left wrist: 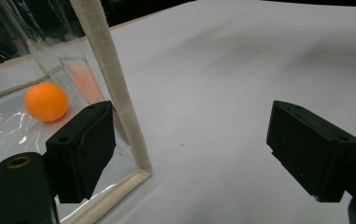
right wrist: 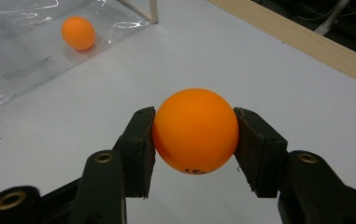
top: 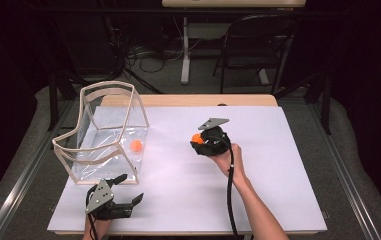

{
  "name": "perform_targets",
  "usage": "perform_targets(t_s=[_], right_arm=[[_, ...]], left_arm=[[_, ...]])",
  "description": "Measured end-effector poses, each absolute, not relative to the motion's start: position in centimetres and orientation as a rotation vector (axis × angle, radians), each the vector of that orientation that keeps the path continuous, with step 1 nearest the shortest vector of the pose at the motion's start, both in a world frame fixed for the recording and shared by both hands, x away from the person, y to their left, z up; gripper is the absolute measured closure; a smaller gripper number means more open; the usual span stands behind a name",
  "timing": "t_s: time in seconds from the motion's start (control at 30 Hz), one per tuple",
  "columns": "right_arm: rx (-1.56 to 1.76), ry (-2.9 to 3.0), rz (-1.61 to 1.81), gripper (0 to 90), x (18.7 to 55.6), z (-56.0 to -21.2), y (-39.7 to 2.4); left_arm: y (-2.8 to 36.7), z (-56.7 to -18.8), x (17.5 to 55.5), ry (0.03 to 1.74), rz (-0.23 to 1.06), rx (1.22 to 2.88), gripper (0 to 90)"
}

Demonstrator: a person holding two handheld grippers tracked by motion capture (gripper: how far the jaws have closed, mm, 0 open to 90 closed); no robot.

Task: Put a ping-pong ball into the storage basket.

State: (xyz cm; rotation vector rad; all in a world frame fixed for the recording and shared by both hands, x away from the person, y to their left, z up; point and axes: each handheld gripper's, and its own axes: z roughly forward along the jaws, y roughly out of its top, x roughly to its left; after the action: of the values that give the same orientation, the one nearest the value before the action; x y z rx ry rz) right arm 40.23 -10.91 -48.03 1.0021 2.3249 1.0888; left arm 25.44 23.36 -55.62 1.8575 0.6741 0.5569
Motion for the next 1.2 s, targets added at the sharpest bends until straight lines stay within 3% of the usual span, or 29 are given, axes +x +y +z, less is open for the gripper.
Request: perform_targets(t_s=[1.2], right_arm=[[0.938, 2.336, 1.125, 51.0, 42.0, -45.7, -8.5]], left_arm=[[23.3, -55.6, 25.3, 0.675, 0.557, 1.856, 15.7]])
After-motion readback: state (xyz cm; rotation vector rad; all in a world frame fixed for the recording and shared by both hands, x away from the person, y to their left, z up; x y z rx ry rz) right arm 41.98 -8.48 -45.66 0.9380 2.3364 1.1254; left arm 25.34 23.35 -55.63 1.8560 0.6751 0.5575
